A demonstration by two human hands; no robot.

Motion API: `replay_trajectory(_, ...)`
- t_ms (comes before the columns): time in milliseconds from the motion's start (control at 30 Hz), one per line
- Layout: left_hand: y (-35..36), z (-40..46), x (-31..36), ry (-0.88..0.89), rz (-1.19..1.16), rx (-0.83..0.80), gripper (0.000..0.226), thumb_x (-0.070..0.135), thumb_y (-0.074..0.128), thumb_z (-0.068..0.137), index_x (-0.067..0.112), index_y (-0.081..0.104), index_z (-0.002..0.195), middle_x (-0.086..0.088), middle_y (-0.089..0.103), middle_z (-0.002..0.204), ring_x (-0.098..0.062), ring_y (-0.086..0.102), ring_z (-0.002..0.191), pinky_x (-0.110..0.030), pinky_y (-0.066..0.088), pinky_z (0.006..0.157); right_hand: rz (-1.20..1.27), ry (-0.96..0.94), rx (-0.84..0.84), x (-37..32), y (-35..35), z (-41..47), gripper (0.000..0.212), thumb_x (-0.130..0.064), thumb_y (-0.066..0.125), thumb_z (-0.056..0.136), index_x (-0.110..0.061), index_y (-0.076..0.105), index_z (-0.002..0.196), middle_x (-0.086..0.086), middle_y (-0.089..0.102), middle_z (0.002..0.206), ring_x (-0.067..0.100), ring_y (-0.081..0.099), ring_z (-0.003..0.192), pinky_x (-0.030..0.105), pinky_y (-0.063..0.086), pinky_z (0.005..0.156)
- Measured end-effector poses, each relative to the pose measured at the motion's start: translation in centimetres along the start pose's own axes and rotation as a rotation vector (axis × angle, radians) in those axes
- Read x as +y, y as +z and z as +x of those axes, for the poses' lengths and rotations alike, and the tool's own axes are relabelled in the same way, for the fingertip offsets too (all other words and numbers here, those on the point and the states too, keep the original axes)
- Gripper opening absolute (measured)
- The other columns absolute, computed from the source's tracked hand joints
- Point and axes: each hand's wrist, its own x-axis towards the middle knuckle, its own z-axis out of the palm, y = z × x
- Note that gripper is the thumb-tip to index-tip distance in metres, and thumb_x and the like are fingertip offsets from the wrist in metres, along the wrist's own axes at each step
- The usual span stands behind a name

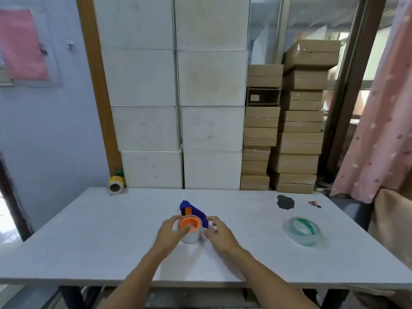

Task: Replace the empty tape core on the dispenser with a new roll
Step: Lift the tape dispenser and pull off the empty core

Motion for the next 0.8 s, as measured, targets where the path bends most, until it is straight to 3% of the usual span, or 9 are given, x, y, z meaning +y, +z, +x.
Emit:
replay_trajectory(233, 0.9, -0.2, -1.1, 0.022, 0.172, -0.061, 0.070, 0.034, 0.084, 0.072, 0.027, 0.056, 0.136, 0.004, 0.060, 0.131, -0.014, 0.057, 0.119, -0.022, 0.046, 0.093, -0.102, -0.046, 0.045, -0.1, 0.2, 0.4, 0.050, -0.026, 0.055, 0.097, -0.029, 0.045, 0.146, 0.000, 0.045, 0.151, 0.015, 0.052, 0.127, 0.029, 0.045, 0.104)
replay_trajectory(467, 1.9, 1.0, -0.7, -0.031, 0.361, -0.010, 0.047, 0.028, 0.081, 0.078, 0.013, 0.064, 0.120, -0.006, 0.056, 0.129, -0.017, 0.055, 0.107, -0.024, 0.044, 0.087, -0.247, -0.077, 0.002, 0.1, 0.3, 1.0, 0.042, -0.016, 0.052, 0.100, -0.015, 0.054, 0.142, 0.004, 0.053, 0.146, 0.019, 0.053, 0.130, 0.024, 0.041, 0.103)
replay_trajectory(633, 1.9, 2.0, 0.7, 0.012, 0.371, 0.016, 0.055, 0.038, 0.084, 0.072, 0.019, 0.068, 0.121, -0.003, 0.061, 0.126, -0.015, 0.059, 0.106, -0.019, 0.041, 0.081, -0.211, -0.069, 0.051, -0.2, -0.3, 1.4, 0.042, -0.013, 0.053, 0.098, -0.017, 0.057, 0.140, 0.003, 0.058, 0.142, 0.018, 0.056, 0.125, 0.026, 0.046, 0.104)
replay_trajectory(800, 0.4, 3.8, 4.6, 0.161, 0.448, 0.002, 0.054, 0.043, 0.081, 0.071, 0.024, 0.071, 0.121, -0.001, 0.059, 0.125, -0.020, 0.060, 0.112, -0.026, 0.045, 0.088, -0.137, -0.114, 0.124, -1.9, -2.6, 2.0, 0.027, -0.015, 0.056, 0.097, -0.017, 0.062, 0.123, 0.004, 0.061, 0.131, 0.019, 0.061, 0.112, 0.024, 0.048, 0.090)
